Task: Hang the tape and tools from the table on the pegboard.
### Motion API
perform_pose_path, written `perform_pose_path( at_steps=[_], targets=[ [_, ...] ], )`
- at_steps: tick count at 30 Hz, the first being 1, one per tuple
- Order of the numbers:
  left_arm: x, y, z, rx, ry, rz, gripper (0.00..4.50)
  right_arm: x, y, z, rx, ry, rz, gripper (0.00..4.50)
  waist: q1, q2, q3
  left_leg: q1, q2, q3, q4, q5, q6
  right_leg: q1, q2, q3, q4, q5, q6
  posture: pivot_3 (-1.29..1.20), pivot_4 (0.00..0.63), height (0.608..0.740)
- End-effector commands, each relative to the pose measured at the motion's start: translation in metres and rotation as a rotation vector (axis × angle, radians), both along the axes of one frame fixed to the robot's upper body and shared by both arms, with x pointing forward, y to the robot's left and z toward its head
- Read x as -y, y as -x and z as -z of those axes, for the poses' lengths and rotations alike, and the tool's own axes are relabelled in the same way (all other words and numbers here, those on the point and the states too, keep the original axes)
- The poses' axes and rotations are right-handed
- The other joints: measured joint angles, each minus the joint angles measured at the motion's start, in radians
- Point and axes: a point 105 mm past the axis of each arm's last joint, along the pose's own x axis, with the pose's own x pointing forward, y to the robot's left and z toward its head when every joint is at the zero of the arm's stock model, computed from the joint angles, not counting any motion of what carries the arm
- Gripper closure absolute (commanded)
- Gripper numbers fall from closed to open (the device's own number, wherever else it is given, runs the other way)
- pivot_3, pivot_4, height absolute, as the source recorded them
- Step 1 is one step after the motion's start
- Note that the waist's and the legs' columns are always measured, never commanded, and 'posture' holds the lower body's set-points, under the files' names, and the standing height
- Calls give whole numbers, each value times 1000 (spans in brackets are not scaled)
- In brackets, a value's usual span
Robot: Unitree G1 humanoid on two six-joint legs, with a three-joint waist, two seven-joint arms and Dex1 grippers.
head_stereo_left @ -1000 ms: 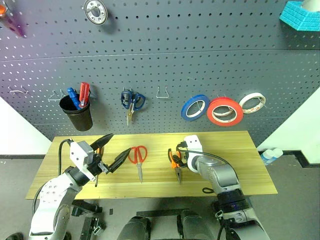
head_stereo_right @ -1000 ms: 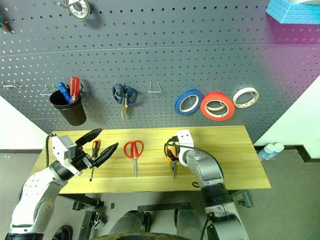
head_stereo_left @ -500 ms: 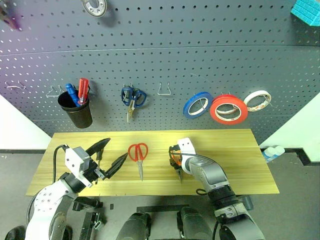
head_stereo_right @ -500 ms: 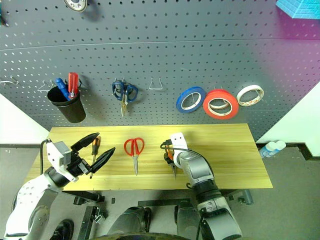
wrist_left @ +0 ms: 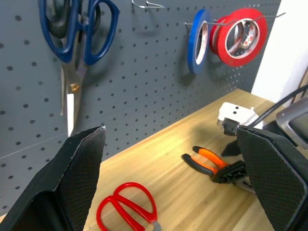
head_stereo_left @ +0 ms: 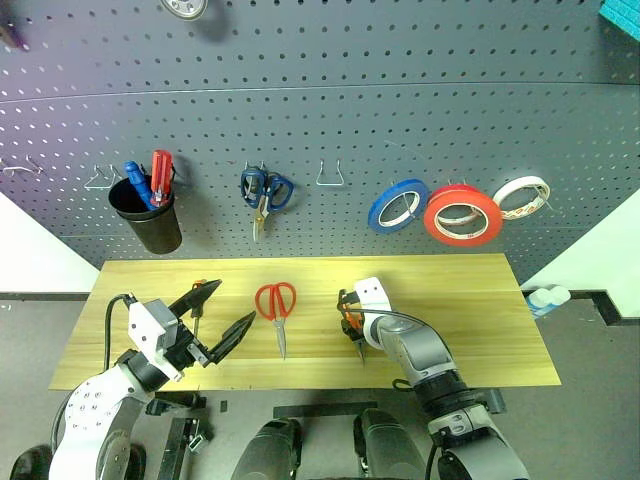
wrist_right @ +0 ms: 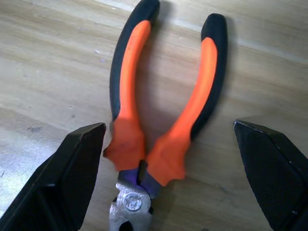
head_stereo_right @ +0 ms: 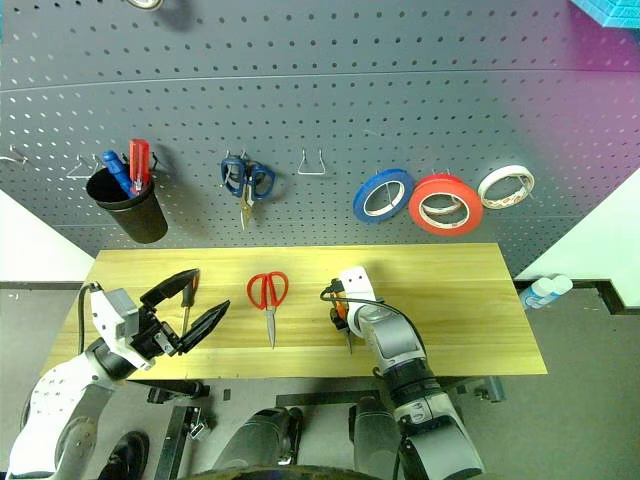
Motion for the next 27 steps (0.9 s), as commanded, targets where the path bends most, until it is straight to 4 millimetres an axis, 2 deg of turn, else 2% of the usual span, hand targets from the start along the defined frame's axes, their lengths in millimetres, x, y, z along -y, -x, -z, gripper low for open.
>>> perform_pose_path(
  at_steps=[1, 7, 13, 15, 23, 27],
  targets=[
    [2, 5, -9, 48, -1, 11, 0, -5, -2, -5, 32, 8, -18, 42, 1, 0, 4, 0, 0, 0, 0, 0, 0, 0, 0, 0, 0, 0, 0, -13, 203, 740],
    [2, 7, -7, 48, -1, 15, 0, -5, 5, 0, 12, 31, -34, 42, 1, 0, 10, 0, 0, 0, 1, 0, 0, 1, 0, 0, -1, 0, -1, -13, 205, 740],
    [1, 7, -6, 49, -1, 17, 0, -3, 9, 5, 12, 102, -77, 1923, 1, 0, 10, 0, 0, 0, 0, 0, 0, 1, 0, 0, -2, 0, -1, -10, 203, 740],
    [-1, 7, -5, 53, -3, 13, 0, -1, 9, 5, 18, 122, -78, 2402, 1, 0, 10, 0, 0, 0, 0, 0, 0, 1, 0, 0, -3, 0, -1, -9, 203, 740],
    [-2, 8, -3, 49, 3, 15, 0, 10, 3, 3, 57, 187, -83, 2400, 2, 0, 10, 0, 0, 0, 0, 0, 0, 1, 0, 0, -3, 1, 0, -8, 201, 740],
    [-3, 7, -2, 48, 13, 12, 0, 14, -4, -10, 104, 58, -67, 2400, 5, 0, 12, -1, 0, 0, 0, 0, 0, 1, 0, 0, -4, 1, 0, -14, 199, 740]
  ],
)
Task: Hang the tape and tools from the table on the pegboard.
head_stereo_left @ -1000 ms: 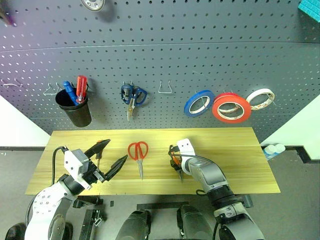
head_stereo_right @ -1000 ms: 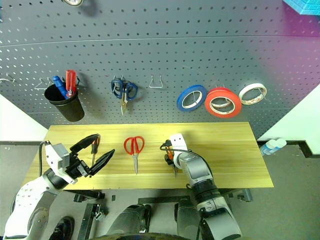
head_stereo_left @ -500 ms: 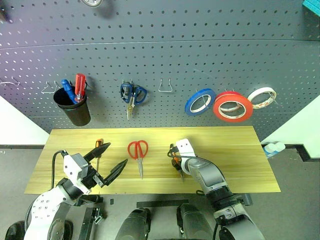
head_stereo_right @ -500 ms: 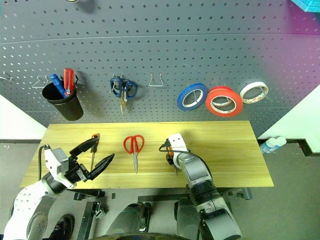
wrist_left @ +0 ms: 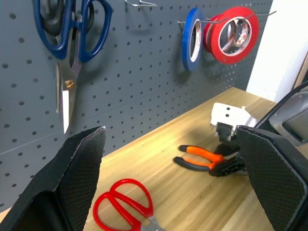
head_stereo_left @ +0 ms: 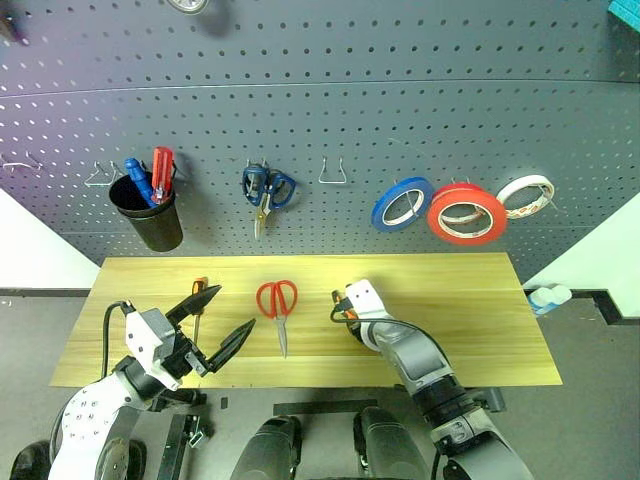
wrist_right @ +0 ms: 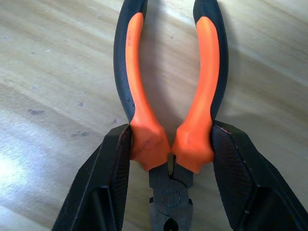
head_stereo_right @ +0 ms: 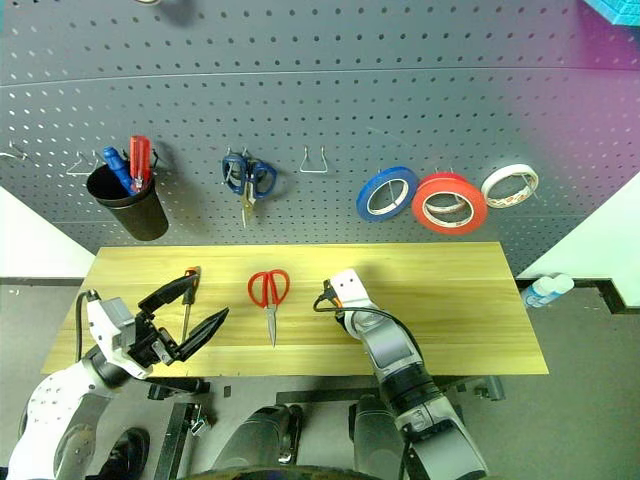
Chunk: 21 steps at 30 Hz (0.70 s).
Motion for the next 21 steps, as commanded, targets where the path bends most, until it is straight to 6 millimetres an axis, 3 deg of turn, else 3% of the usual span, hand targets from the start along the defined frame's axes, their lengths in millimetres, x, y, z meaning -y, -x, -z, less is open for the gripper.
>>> perform_pose_path(
  at_steps=[1, 8, 12, 16, 21],
  targets=[
    [-3, 1, -5, 29, 14, -5, 0, 6, -3, -13, 25, -149, 13, 2400, 3, -1, 4, 0, 0, 0, 0, 0, 0, 0, 0, 0, 0, 0, 0, -18, 197, 740],
    [-5, -4, -3, 35, 13, 7, 0, 6, -3, -53, 117, -459, -36, 2400, -4, -2, 14, -2, 0, 0, -1, 0, 1, -2, 0, 0, -2, 1, 1, -44, 193, 740],
    [-5, -10, -3, 41, 18, 14, 0, -5, 9, -87, 218, -633, -187, 2400, -3, -2, 14, -2, 1, 0, -1, 0, 1, -2, 0, -1, -2, 1, 1, -64, 186, 740],
    [-5, -15, -3, 46, 22, 19, 0, -11, 23, -107, 333, -689, -338, 2400, -3, -2, 14, -2, 0, 0, -1, -1, 1, -1, 0, -1, -3, 1, 2, -77, 175, 740],
    [-9, -25, -10, 71, 43, 5, 0, -9, 29, -136, 453, -847, -390, 2400, -4, -2, 14, -2, 0, 0, 0, -1, 1, -1, 0, -1, -3, 2, 3, -85, 157, 740]
  ],
)
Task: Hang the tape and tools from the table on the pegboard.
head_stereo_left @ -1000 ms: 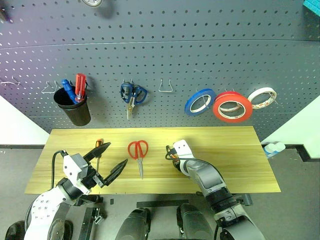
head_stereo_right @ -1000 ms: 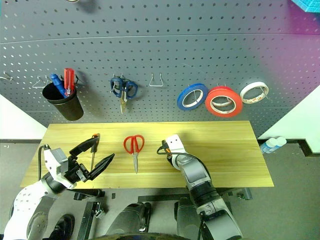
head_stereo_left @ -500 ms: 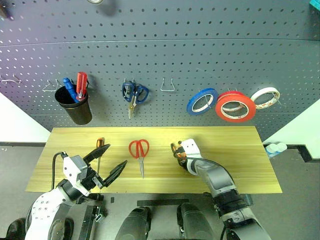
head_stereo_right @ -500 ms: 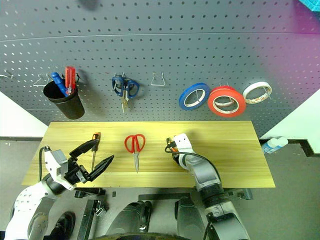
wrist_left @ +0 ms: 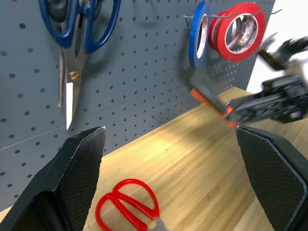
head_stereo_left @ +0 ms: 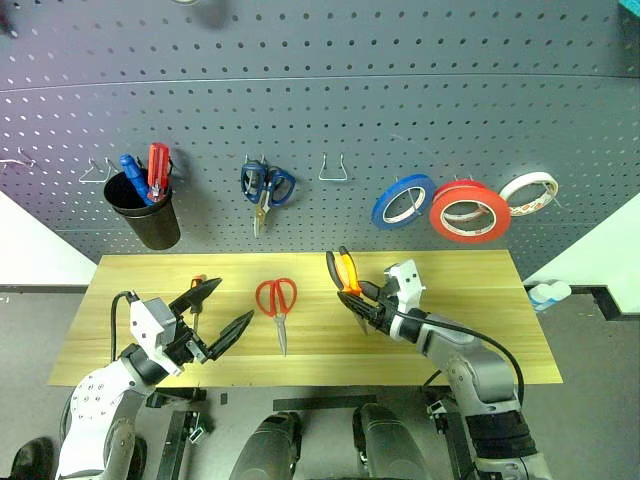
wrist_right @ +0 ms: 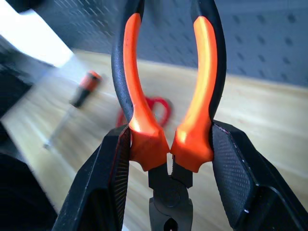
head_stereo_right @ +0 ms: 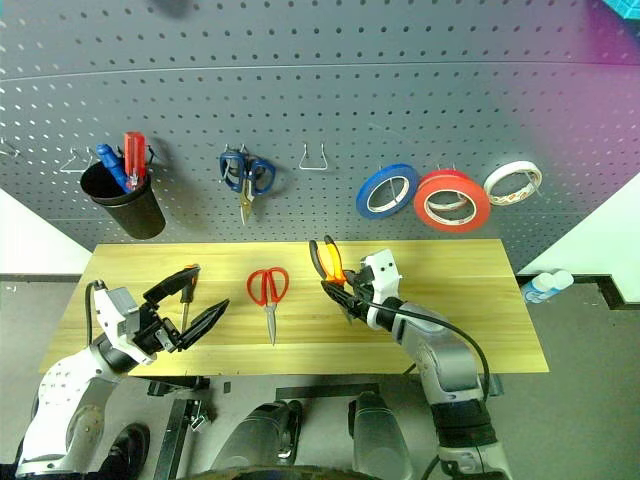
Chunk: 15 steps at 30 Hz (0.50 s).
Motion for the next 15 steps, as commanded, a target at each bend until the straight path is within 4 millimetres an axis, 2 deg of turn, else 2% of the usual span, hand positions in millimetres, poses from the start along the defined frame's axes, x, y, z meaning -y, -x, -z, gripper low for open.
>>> perform_pose_path(
  at_steps=[1, 5, 15],
  targets=[
    [-4, -4, -12, 55, 23, -12, 0, -4, 1, -41, 179, -106, -40, 2400, 0, 0, 0, 0, 0, 0, 0, 0, 0, 0, 0, 0, 0, 0, 0, -87, 151, 740],
    [-3, -9, -18, 73, 39, -18, 0, -8, 3, -71, 279, -222, -69, 2400, 0, 0, -1, 0, 0, 0, 0, 0, 0, 0, 0, 0, 0, 1, 0, -86, 137, 740],
    [0, -10, -34, 153, 110, -28, 0, -25, -10, -110, 411, -317, -109, 2400, 1, -1, -5, 0, 0, 1, 2, 1, -1, 0, 0, 0, 1, 3, 0, -64, 101, 740]
  ],
)
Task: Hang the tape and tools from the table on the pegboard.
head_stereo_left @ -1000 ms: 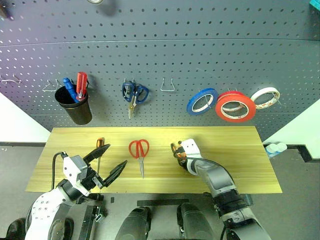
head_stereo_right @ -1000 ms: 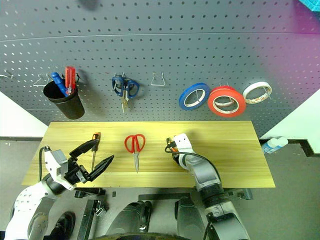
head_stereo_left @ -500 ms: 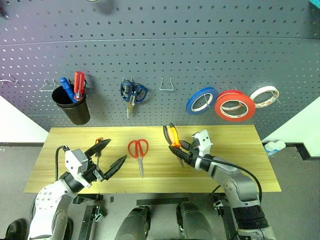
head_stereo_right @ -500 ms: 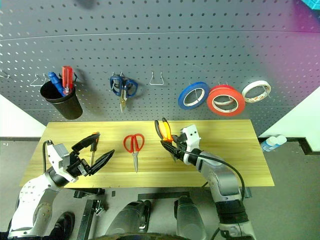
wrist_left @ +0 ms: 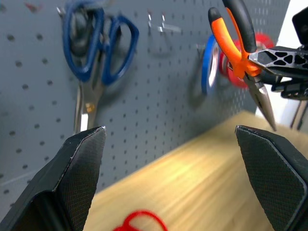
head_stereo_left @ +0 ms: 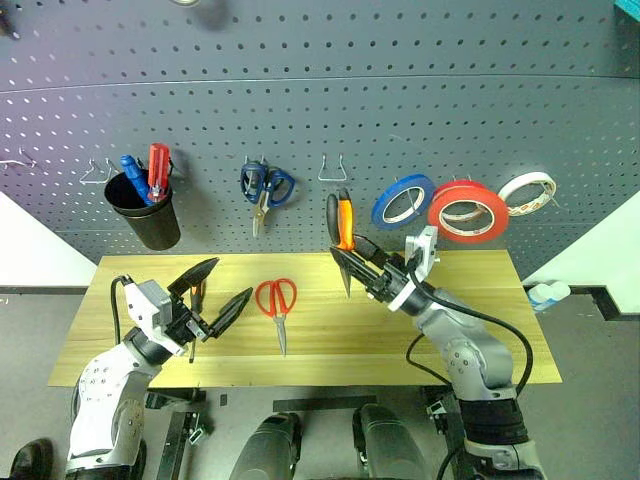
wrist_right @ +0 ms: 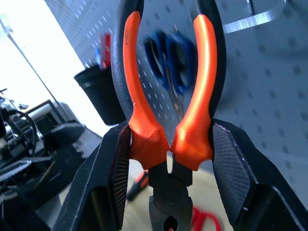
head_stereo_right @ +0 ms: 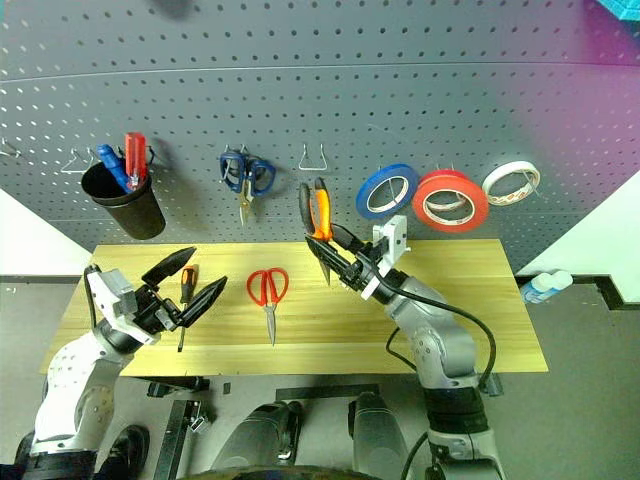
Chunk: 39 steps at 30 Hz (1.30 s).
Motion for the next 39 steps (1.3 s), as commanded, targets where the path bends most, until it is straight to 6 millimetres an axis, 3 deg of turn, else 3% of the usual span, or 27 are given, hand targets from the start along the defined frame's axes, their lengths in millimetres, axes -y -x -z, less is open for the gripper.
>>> perform_pose_path(
  at_steps=[1, 13, 21, 27, 39],
  targets=[
    [-1, 4, -16, 81, 21, -10, 0, -7, -3, -31, 105, -74, -19, 2400, -1, 0, -1, 0, 0, 0, 0, 0, 0, 0, 0, 0, 0, 0, 0, -62, 99, 740],
    [7, 5, -26, 135, 52, -14, 0, -35, -30, -78, 244, -142, -16, 2400, 0, 0, -12, 0, 0, 0, 1, 5, -8, -1, 1, 0, 3, 3, -1, -35, 74, 740],
    [13, 5, -30, 167, 46, -3, 0, -33, -61, -101, 337, -159, 85, 2400, 0, -1, -31, 1, 1, 0, 2, 6, -10, -2, 3, 0, 6, 4, -3, -26, 63, 740],
    [11, 4, -31, 174, 33, -17, 0, -32, -84, -109, 355, -147, 187, 2400, -2, -1, -33, 2, 1, 1, 3, 6, -10, -3, 4, 1, 11, 5, -3, -20, 62, 740],
    [13, 6, -32, 166, 27, -15, 0, -37, -99, -117, 390, -150, 257, 2400, -2, -1, -35, 2, 11, 3, 6, 9, -13, -6, 14, 4, 16, 11, -13, -9, 76, 740]
  ],
)
